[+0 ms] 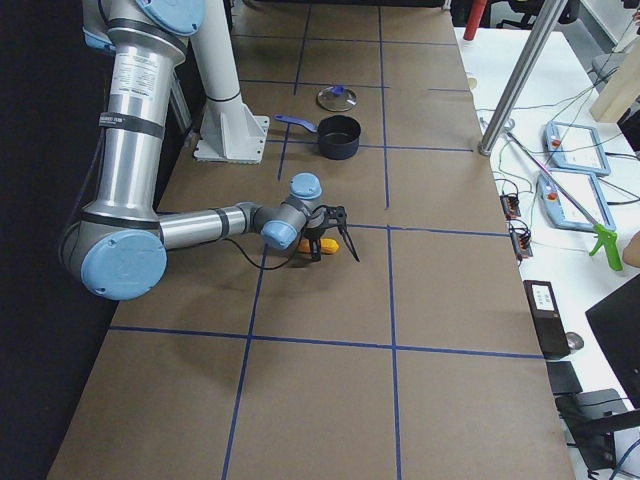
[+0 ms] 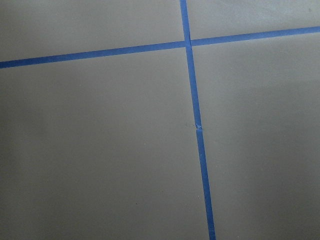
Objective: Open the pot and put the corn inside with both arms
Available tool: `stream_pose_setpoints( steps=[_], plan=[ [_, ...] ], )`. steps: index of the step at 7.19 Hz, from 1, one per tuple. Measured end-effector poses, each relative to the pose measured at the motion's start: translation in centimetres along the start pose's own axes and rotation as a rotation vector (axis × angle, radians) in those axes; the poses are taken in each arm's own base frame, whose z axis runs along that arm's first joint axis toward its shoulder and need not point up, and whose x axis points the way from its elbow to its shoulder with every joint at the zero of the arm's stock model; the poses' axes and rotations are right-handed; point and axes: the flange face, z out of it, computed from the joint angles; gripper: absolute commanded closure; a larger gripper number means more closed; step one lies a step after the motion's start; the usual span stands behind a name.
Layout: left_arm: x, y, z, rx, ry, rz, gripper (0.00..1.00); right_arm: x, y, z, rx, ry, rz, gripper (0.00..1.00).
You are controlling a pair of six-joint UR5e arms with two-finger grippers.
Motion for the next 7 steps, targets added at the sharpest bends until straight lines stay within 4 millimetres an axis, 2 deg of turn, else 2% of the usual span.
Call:
stream_pose_setpoints(
  steps=[2, 3, 4, 5, 6, 7],
  plan=[
    [0.0, 0.0, 0.0, 0.0, 0.0, 0.0, 0.0, -0.6, -0.2, -0.4, 0.005, -0.012, -0.005, 1.0],
    [0.0, 0.0, 0.0, 0.0, 0.0, 0.0, 0.0, -1.9, -0.4, -1.4, 0.009, -0.03, -0.014, 1.0],
    [0.0, 0.0, 0.0, 0.001, 0.0, 0.0, 0.0, -4.8, -1.7, -2.8, 0.009, -0.037, -0.015, 1.0],
    [0.0, 0.0, 0.0, 0.001, 0.0, 0.0, 0.0, -10.2, -4.4, -4.6, 0.008, -0.035, -0.011, 1.0],
    [0.1, 0.0, -0.1, 0.001, 0.0, 0.001, 0.0, -17.1, -7.3, -6.4, -0.004, -0.029, -0.006, 0.99],
    [0.1, -0.1, -0.1, 0.002, -0.001, 0.002, 0.0, -25.3, -9.5, -8.1, -0.022, -0.016, 0.014, 1.0]
  ],
)
